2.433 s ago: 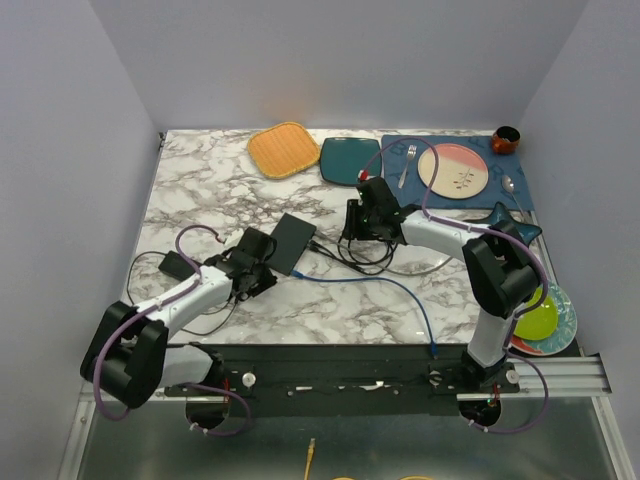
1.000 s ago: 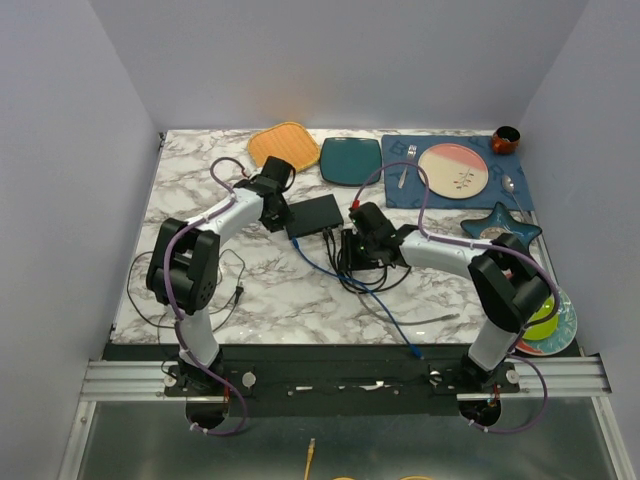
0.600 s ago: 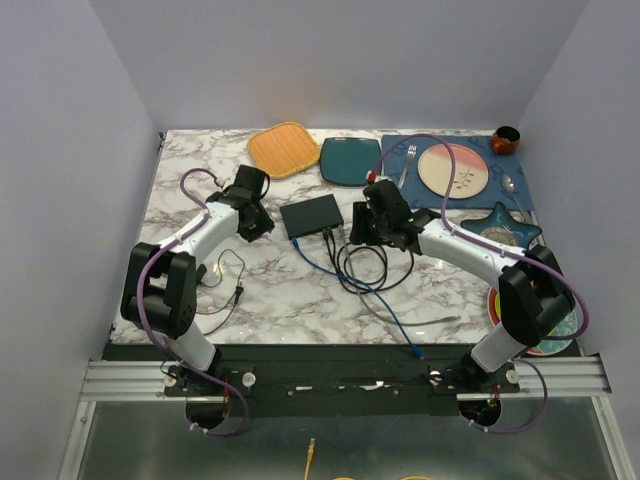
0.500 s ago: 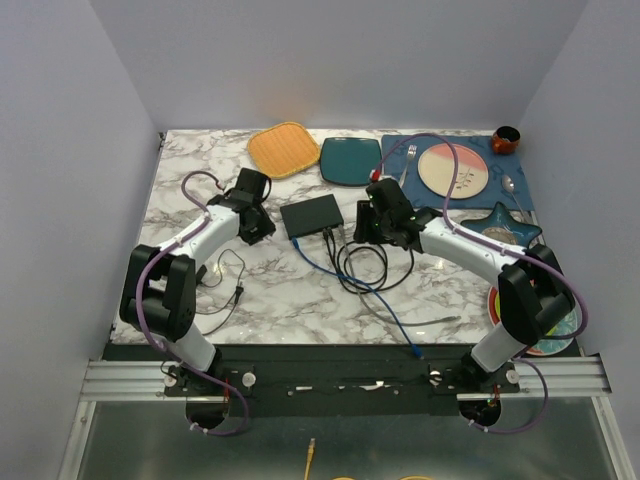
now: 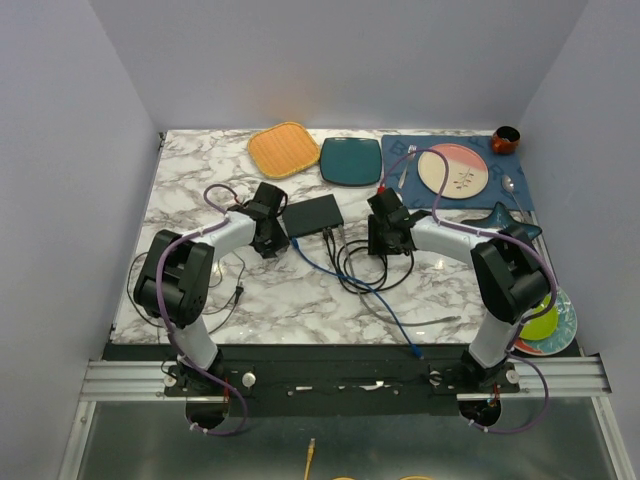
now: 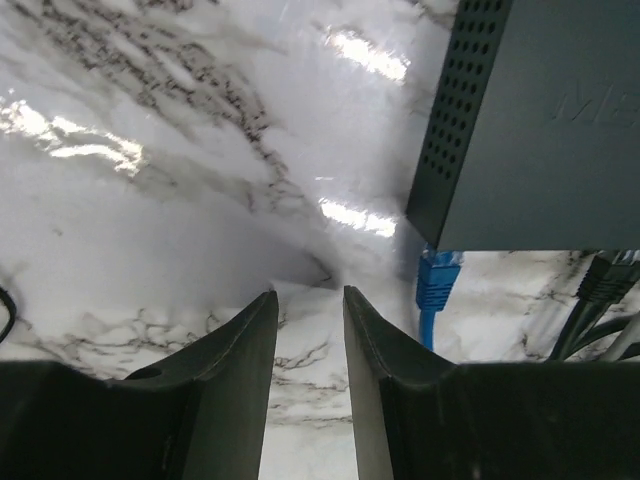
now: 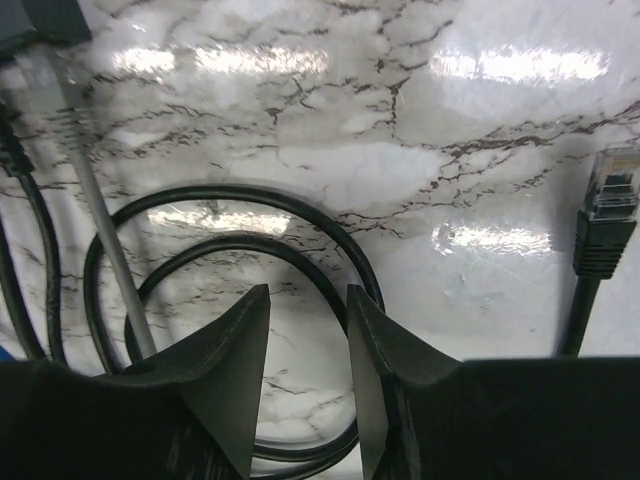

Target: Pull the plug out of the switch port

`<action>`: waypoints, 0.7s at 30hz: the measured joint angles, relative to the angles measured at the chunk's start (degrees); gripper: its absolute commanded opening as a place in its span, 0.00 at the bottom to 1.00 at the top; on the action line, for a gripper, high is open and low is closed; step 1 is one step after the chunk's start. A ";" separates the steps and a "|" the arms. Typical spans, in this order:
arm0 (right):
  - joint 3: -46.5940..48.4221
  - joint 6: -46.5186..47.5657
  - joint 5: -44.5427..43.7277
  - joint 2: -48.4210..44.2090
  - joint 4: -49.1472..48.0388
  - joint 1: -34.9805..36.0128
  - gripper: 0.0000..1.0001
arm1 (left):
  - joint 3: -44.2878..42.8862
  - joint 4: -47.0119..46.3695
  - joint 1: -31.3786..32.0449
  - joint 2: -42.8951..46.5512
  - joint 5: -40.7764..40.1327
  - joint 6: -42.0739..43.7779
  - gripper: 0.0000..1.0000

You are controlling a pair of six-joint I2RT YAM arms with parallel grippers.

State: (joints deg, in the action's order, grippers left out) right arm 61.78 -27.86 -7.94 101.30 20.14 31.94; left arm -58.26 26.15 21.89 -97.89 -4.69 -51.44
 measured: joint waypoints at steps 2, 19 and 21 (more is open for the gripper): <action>-1.07 -0.57 0.59 0.39 -1.18 0.35 0.44 | -1.31 -0.42 -0.35 -1.25 0.48 -0.24 0.46; 2.69 -5.05 9.09 3.82 -3.30 9.49 0.44 | -12.63 1.57 -2.73 -9.79 3.28 1.05 0.48; 3.78 -5.42 10.14 4.55 -2.86 9.86 0.44 | -13.70 2.32 -3.23 -10.43 3.28 1.31 0.48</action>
State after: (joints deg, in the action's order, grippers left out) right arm 65.56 -33.28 2.20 105.84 17.28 41.80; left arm -71.96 28.47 18.65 -108.31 -1.41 -50.13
